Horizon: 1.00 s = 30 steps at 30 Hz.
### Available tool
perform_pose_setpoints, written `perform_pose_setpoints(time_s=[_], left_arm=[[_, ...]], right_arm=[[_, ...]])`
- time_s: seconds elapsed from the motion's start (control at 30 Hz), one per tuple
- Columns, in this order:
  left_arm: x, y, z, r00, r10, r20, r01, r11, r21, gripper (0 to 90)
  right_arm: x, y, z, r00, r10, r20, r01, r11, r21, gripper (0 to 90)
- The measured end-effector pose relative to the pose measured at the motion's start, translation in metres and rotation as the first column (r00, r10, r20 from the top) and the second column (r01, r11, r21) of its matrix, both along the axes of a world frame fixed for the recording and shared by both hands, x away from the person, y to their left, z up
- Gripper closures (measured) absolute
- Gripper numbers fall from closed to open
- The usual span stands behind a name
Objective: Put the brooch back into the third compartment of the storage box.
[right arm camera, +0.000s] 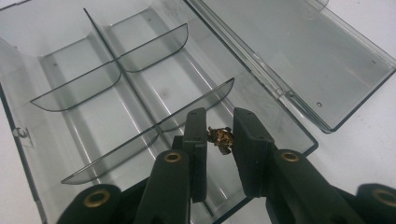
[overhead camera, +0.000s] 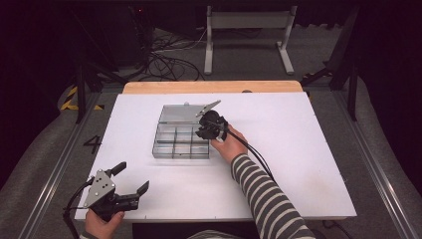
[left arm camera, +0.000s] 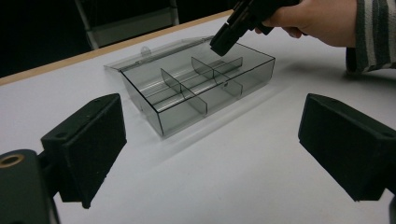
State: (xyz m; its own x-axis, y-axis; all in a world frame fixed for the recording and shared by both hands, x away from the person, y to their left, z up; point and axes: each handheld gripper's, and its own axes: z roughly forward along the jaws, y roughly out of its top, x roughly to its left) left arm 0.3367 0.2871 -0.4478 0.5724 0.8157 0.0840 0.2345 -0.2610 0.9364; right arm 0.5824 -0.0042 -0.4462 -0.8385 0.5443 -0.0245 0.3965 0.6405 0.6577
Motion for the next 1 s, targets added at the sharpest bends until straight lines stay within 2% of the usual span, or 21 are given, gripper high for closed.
perform_pose_setpoints(time_s=[0.4, 0.5, 0.67, 0.73, 0.87, 1.0], left_arm=[[0.0, 0.0, 0.0, 1.0, -0.001, -0.002, 0.001, 1.0, -0.002, 8.3], [0.0, 0.0, 0.0, 1.0, -0.002, 0.0, 0.002, 1.0, 0.0, 8.3], [0.0, 0.0, 0.0, 1.0, 0.0, -0.002, 0.0, 1.0, -0.005, 8.3], [0.0, 0.0, 0.0, 1.0, 0.0, -0.002, 0.0, 1.0, -0.006, 8.3], [0.0, 0.0, 0.0, 1.0, 0.003, -0.005, -0.003, 1.0, -0.009, 8.3], [0.0, 0.0, 0.0, 1.0, 0.004, -0.004, -0.004, 0.9999, -0.01, 8.3]], right_arm=[[0.0, 0.004, -0.002, 1.0, -0.002, 0.002, 0.002, 1.0, -0.023, 75.6], [0.0, 0.004, -0.001, 1.0, -0.002, 0.005, 0.002, 1.0, -0.016, 71.3], [-0.001, 0.002, 0.001, 1.0, -0.005, 0.007, 0.006, 1.0, -0.014, 69.1], [-0.001, 0.0, 0.003, 0.9999, -0.012, 0.0, 0.012, 1.0, -0.011, 65.8], [-0.004, -0.005, 0.01, 0.9997, -0.008, -0.021, 0.009, 1.0, 0.025, 57.6], [-0.01, -0.007, 0.019, 1.0, -0.001, -0.003, 0.001, 0.999, 0.05, 49.0]])
